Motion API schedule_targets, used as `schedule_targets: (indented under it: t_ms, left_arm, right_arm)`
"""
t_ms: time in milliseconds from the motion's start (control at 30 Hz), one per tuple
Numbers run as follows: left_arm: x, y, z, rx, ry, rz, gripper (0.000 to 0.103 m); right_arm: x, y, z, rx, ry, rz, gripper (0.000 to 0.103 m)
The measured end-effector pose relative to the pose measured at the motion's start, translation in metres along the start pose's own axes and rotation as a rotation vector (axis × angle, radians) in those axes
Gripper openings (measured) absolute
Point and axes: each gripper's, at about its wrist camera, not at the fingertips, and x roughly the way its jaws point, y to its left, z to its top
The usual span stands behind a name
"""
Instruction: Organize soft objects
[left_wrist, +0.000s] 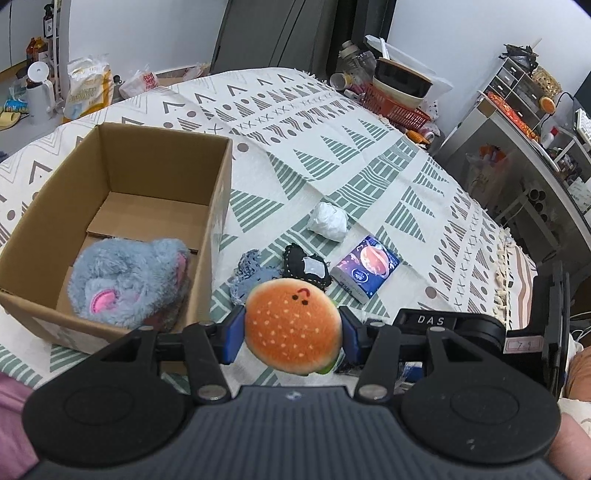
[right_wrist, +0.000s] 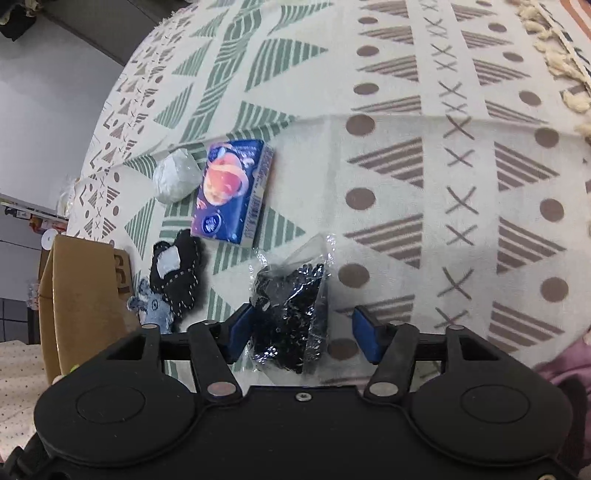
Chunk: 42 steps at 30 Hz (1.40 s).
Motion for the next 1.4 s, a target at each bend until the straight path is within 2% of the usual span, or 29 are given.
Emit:
schedule_targets:
  t_ms: [33, 200, 767, 1100, 1267, 1400]
  left_arm:
    - [0.001, 0.000, 0.000, 0.001, 0.002, 0.002, 0.052]
    - [0.001, 0.001, 0.001, 0.003, 0.001, 0.009, 0.052]
    - [-0.045, 0.005, 0.017, 0.019, -0.106, 0.007, 0.052]
    - [-0.060, 0.041, 0.043, -0.025, -0.123, 0.016, 0.052]
    - [-0.063, 0.064, 0.052, -0.056, -0.132, 0.044, 0.052]
    - [-0.063, 0.084, 0.060, -0.088, -0.121, 0.031, 0.052]
  right_arm:
    - [0.000, 0.001, 0.000, -0.007, -0.006, 0.017, 0.035]
    - [-0.007, 0.010, -0.004, -0.057, -0.020, 0.036, 0.031]
    - [-0.066, 0.032, -0.022, -0.177, -0.170, 0.119, 0.030]
    - [-0.089, 0.068, -0.029, -0.277, -0.236, 0.155, 0.030]
    - [-0.089, 0.090, -0.036, -0.318, -0.243, 0.174, 0.030]
    - [-0.084, 0.104, -0.041, -0.344, -0.237, 0.175, 0.030]
